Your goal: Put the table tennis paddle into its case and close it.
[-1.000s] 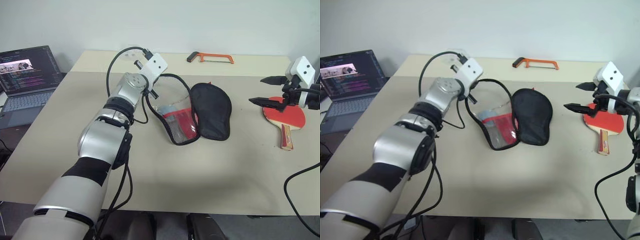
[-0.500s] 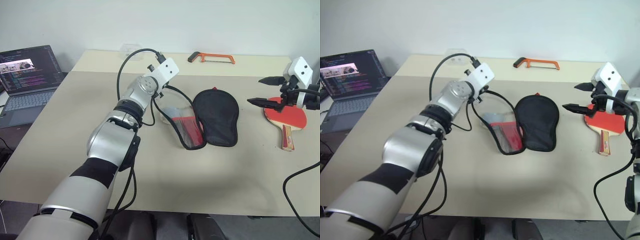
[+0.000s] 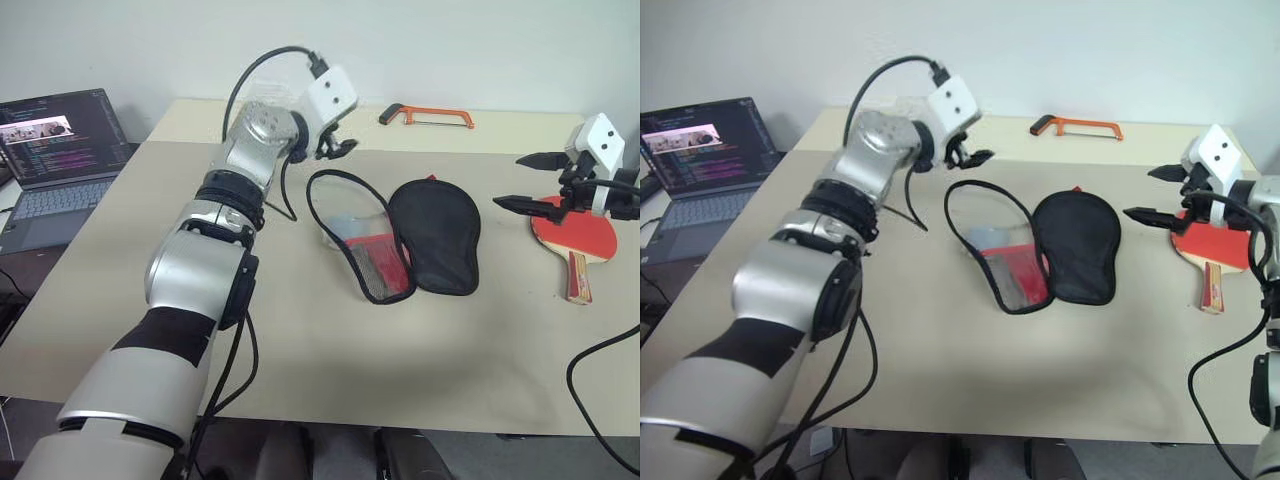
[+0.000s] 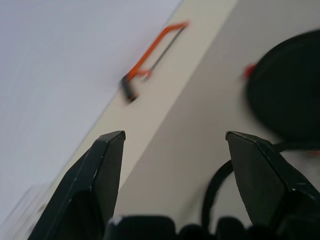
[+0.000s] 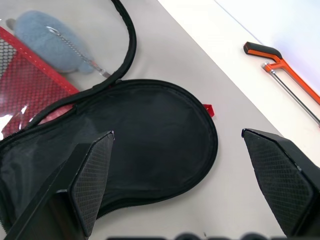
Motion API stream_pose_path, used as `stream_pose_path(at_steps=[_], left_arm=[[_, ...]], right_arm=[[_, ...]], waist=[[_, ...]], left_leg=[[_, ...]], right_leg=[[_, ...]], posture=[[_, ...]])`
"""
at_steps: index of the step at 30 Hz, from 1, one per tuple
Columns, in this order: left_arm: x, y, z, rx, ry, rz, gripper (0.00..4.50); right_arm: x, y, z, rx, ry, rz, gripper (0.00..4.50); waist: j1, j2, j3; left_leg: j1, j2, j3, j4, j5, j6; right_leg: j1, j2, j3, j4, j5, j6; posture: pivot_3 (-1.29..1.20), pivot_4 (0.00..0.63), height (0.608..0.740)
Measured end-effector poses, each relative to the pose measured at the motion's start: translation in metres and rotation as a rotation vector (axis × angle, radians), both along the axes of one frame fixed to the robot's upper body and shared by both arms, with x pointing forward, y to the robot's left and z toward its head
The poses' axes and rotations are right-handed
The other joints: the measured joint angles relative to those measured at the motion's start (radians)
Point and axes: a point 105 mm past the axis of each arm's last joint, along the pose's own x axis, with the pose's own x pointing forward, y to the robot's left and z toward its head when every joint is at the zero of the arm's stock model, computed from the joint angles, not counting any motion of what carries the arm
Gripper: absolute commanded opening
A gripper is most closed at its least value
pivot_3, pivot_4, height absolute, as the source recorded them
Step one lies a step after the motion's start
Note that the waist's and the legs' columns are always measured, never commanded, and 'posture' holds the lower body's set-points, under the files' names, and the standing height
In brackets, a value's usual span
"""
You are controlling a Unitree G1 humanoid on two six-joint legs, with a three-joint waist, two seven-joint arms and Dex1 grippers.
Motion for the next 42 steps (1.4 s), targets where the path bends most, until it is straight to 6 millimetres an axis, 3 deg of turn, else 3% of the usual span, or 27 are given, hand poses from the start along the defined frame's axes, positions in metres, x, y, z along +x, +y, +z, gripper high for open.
stream_pose_path(at_steps=[2,5,7,13,16,20,22,25,30,38,42], left_arm=[[-0.013,0.010,-0.025,0.010,0.064,-0.017,3.50],[-0.033,0.040,-0.072,0.020,0.209,0.059,3.50],[-0.050,0.052,-0.088,0.002,0.287,0.098,3.50],[-0.085,0.074,-0.062,-0.136,0.311,0.127,3.50],[-0.091,0.090,-0.059,-0.202,0.335,0.165,3.50],[-0.107,0.095,-0.051,-0.286,0.393,0.143,3.50],[-0.122,0.099,-0.063,-0.308,0.473,0.146,3.50],[-0.142,0.092,-0.100,-0.353,0.678,0.144,3.50],[-0.161,0.076,-0.134,-0.449,0.891,0.161,3.50],[-0.162,0.057,-0.144,-0.570,0.969,0.171,3.50],[-0.152,0.049,-0.152,-0.630,0.996,0.218,3.50]], right_arm=[[-0.002,0.000,-0.003,-0.003,0.009,-0.001,4.50],[-0.006,-0.005,-0.005,0.005,0.020,-0.018,4.50],[-0.007,-0.008,-0.005,0.005,0.022,-0.028,4.50],[-0.007,-0.005,-0.003,0.002,0.014,-0.017,4.50],[-0.006,-0.004,-0.004,0.005,0.017,-0.015,4.50],[-0.005,-0.004,-0.006,0.013,0.023,-0.016,4.50],[-0.005,-0.004,-0.006,0.014,0.025,-0.014,4.50],[-0.006,-0.004,-0.006,0.013,0.028,-0.009,4.50],[-0.007,-0.002,-0.006,0.006,0.029,0.005,4.50],[-0.011,-0.006,-0.009,-0.010,0.049,-0.011,4.50],[-0.012,-0.006,-0.008,-0.013,0.045,-0.011,4.50]], waist=[[-0.012,0.001,-0.001],[-0.028,0.001,-0.001],[-0.028,0.001,0.000],[-0.019,0.001,0.000],[-0.019,0.001,0.000],[-0.019,0.001,0.000],[-0.021,0.001,0.000],[-0.021,0.001,0.000],[-0.019,0.000,0.000],[-0.016,0.000,0.000],[-0.016,0.000,0.000]], left_leg=[[0.001,0.001,-0.001,0.000,0.000,0.000],[0.000,0.001,-0.003,0.000,0.000,0.000],[0.000,0.001,-0.005,0.001,0.000,0.000],[0.001,0.000,-0.007,0.004,0.000,0.001],[0.001,0.000,-0.008,0.004,0.000,0.001],[0.001,0.000,-0.008,0.004,0.000,0.001],[0.001,0.000,-0.007,0.003,0.000,0.001],[0.001,0.000,-0.008,0.003,0.000,0.001],[0.001,0.000,-0.011,0.004,-0.001,0.001],[0.001,-0.001,-0.012,0.004,0.000,0.001],[0.005,-0.001,-0.012,0.004,-0.001,0.001]], right_leg=[[0.000,0.000,0.002,0.001,0.000,0.000],[-0.001,0.001,0.002,0.002,0.000,0.000],[0.000,0.001,0.001,0.002,0.000,0.000],[0.004,0.000,0.000,0.002,0.000,0.000],[0.004,0.000,-0.001,0.002,0.000,0.000],[0.004,0.000,-0.001,0.001,0.000,0.000],[0.004,0.000,-0.001,0.000,0.000,0.000],[0.004,0.000,-0.001,0.001,0.000,0.000],[0.005,0.000,-0.001,0.002,0.000,0.000],[0.007,0.000,-0.001,0.001,0.000,0.000],[0.010,0.000,-0.001,0.000,0.000,0.000]], posture=[[0.00,0.150,0.740],[0.00,0.150,0.740],[0.00,0.150,0.740],[0.00,0.150,0.740],[0.00,0.150,0.740],[0.00,0.150,0.740],[0.00,0.150,0.740],[0.00,0.150,0.740],[0.00,0.150,0.740],[0.00,0.150,0.740],[0.00,0.150,0.740]])
